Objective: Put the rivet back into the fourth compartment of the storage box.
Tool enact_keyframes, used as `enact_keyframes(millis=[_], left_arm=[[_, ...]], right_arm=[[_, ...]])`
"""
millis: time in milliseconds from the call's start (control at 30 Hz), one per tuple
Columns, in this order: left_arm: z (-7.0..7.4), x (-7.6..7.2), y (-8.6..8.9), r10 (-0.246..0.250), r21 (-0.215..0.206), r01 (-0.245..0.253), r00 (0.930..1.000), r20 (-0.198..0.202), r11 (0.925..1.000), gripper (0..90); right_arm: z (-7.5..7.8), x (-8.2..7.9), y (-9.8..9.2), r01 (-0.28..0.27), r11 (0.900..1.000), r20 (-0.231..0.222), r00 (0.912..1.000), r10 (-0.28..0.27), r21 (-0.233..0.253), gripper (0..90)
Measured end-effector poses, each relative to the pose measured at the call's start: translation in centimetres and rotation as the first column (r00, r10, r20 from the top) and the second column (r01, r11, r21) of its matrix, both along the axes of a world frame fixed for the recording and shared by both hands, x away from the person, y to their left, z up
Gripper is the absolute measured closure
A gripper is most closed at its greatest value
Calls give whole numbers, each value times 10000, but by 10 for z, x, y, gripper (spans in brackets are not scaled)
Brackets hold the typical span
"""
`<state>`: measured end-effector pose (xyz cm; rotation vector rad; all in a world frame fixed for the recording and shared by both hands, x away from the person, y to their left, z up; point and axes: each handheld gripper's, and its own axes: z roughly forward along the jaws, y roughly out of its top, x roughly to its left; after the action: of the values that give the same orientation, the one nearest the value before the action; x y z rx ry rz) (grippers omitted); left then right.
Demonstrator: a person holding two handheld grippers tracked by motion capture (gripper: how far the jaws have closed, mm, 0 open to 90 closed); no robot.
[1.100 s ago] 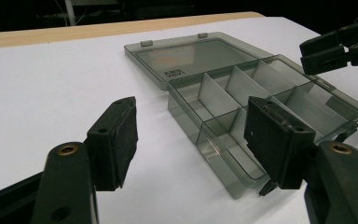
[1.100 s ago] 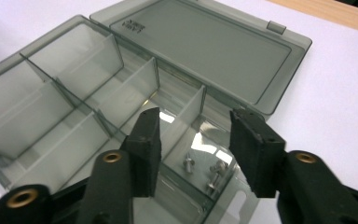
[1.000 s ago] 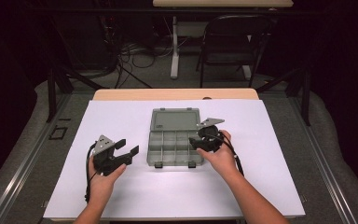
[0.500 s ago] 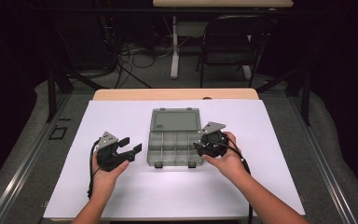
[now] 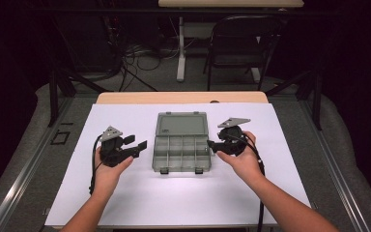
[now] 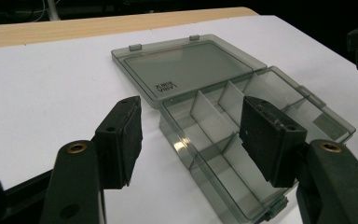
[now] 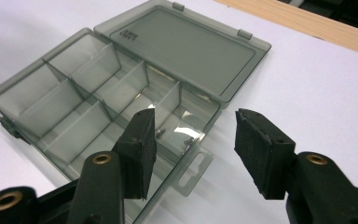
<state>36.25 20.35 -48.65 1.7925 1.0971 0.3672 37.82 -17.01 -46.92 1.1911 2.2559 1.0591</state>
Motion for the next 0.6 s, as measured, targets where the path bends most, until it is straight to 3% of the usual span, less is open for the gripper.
enact_keyframes(millis=[100, 433, 600], left_arm=[[6, 7, 0, -124, -87, 122, 9996, -250, 9999, 407], [22, 28, -10, -254, 45, 258, 9968, -755, 9997, 412], [23, 43, -13, -234, -115, 221, 9905, -1357, 9997, 411]], right_arm=[[9, 3, -1, 196, 9997, -96, 9998, -195, 165, 475], [28, 20, 6, 558, 9982, -447, 9974, -568, -235, 457], [30, 33, 11, 640, 9979, -655, 9958, -644, -82, 445]])
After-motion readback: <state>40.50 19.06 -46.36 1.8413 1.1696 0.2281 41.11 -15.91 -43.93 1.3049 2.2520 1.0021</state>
